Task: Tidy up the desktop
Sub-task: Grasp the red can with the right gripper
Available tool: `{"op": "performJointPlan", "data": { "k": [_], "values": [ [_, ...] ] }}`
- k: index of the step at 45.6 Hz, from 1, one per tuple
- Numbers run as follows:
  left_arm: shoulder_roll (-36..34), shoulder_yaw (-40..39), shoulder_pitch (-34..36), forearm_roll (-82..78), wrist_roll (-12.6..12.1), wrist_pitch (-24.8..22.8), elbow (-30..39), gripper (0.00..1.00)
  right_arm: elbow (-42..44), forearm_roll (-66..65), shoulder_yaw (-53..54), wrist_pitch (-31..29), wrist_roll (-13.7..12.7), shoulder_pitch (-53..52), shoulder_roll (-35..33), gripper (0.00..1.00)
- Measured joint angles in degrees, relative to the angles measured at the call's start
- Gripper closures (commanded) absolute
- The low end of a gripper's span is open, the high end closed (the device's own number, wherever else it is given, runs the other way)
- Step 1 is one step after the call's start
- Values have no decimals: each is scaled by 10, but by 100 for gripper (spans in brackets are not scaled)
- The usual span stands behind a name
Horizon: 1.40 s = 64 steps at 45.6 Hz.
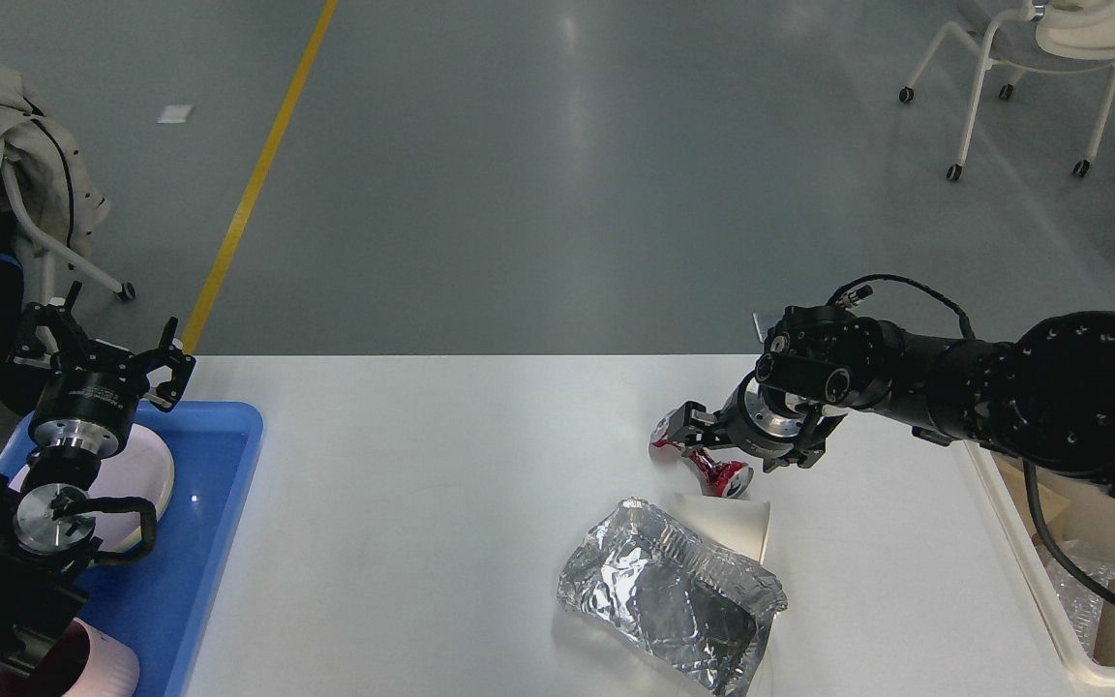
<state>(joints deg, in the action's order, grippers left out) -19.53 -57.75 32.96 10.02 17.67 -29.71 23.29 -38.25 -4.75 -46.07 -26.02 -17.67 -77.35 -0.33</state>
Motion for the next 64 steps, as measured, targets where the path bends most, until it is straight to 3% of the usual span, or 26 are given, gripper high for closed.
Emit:
{"op": "performJointPlan", "data": {
  "k": [16, 25, 36, 48, 59, 62, 64],
  "values": [
    [0, 0, 0, 0, 0, 0, 0, 2, 70, -31, -8, 5, -1, 51, 21, 0],
    [0, 0, 0, 0, 0, 0, 0, 2, 81, -25, -5, 7, -1, 63, 20, 6],
    [-1, 0, 0, 0, 0, 0, 0, 2, 82, -19, 0, 13, -1, 77, 21, 43],
    [-1, 0, 0, 0, 0, 0, 0, 2, 94, -19, 9, 29, -1, 101, 23, 64],
    [0, 0, 0, 0, 0, 0, 0, 2, 100, -19, 39, 47, -2, 115, 23, 68],
    [0, 0, 0, 0, 0, 0, 0, 2, 103, -19, 41, 48, -2, 115, 23, 74],
    [0, 0, 0, 0, 0, 0, 0, 2, 105, -17, 42, 48, -2, 115, 22, 92]
  ]
}}
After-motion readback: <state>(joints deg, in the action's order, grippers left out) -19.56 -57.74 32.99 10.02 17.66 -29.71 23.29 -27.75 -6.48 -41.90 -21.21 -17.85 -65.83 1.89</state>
